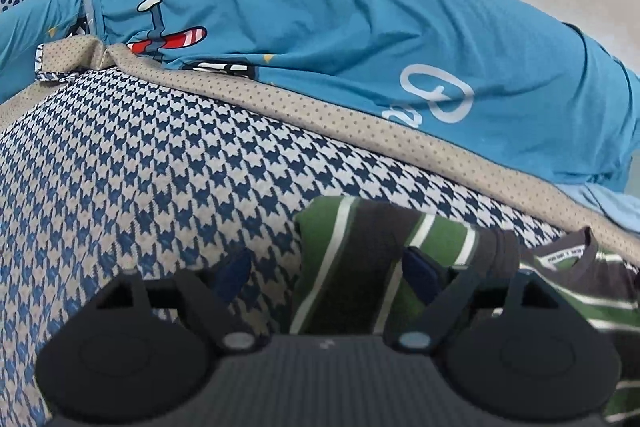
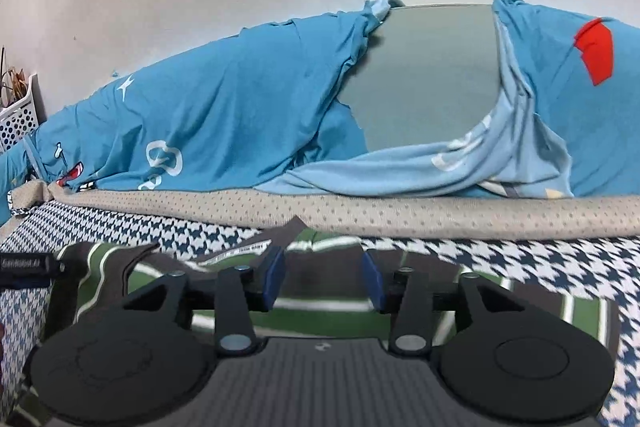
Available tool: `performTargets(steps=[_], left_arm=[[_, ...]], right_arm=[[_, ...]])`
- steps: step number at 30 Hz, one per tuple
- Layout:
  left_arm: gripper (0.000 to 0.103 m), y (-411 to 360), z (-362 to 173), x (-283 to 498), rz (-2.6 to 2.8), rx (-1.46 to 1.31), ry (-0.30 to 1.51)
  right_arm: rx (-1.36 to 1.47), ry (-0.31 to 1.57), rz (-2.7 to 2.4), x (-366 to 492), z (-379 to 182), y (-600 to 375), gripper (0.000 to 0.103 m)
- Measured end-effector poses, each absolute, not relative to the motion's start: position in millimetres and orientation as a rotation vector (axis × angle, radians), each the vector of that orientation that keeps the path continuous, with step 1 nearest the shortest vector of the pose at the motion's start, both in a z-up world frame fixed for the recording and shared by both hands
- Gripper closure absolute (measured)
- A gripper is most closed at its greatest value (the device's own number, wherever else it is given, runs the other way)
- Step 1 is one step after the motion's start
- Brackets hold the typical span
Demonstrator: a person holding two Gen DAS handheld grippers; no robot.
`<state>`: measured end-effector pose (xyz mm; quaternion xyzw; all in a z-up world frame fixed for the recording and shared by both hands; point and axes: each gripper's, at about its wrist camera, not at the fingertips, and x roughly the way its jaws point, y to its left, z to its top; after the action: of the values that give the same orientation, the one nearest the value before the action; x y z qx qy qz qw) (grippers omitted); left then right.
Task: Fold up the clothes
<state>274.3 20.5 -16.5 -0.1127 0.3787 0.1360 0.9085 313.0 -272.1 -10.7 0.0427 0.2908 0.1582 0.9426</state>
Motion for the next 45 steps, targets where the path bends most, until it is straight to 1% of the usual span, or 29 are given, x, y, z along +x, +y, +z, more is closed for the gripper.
performTargets(steps=[2,6,10,15,16,18,19,20,22,25,30,35,37,40,42,43,44,45], left_arm=[[0.021,19,-18,273,0.276,-0.228,0.788],[0.021,17,-19,270,0.272,-0.218,0.789],[0.021,16,-19,268,0.27,-0.194,0.784],[0.021,15,-22,266,0.263,-0.173,0.792],[0.021,14,-23,266,0.262,-0.169,0.793],[0.021,13,-24,266,0.262,-0.16,0.795],[0.021,13,-25,266,0.263,-0.16,0.796],[0.021,13,-25,266,0.263,-0.159,0.797],[0.021,13,-26,266,0.266,-0.16,0.799],[0.021,10,-26,267,0.267,-0.161,0.799],[0.02,3,-21,268,0.253,-0.156,0.781],[0.016,-6,-17,273,0.25,-0.135,0.757],[0.014,-9,-18,276,0.243,-0.128,0.766],[0.014,-11,-23,279,0.246,-0.124,0.783],[0.014,-12,-24,281,0.255,-0.114,0.788],[0.012,-12,-25,281,0.262,-0.105,0.787],[0.011,-11,-26,281,0.273,-0.097,0.788],[0.011,-9,-28,282,0.288,-0.097,0.791]], right_arm=[[0.067,0.584,0.323,318,-14,-268,0.055],[0.035,0.596,0.345,330,-23,-260,0.054],[0.0,0.591,0.371,336,-27,-254,0.044],[-0.069,0.605,0.393,340,-38,-243,0.042],[-0.098,0.599,0.389,340,-40,-239,0.044],[-0.143,0.584,0.396,337,-41,-233,0.06],[-0.149,0.583,0.416,336,-41,-230,0.073],[-0.155,0.581,0.433,335,-41,-228,0.081],[-0.179,0.575,0.435,334,-42,-225,0.086],[-0.196,0.559,0.409,333,-44,-222,0.099],[-0.127,0.509,0.367,330,-36,-233,0.101],[-0.068,0.433,0.265,327,-17,-252,0.101],[-0.067,0.441,0.214,329,-16,-260,0.101],[-0.096,0.568,0.182,342,-31,-266,0.102],[-0.055,0.56,0.171,343,-33,-271,0.103],[-0.042,0.563,0.165,343,-30,-272,0.101],[-0.025,0.552,0.164,343,-26,-273,0.096],[-0.008,0.541,0.162,342,-22,-274,0.094]])
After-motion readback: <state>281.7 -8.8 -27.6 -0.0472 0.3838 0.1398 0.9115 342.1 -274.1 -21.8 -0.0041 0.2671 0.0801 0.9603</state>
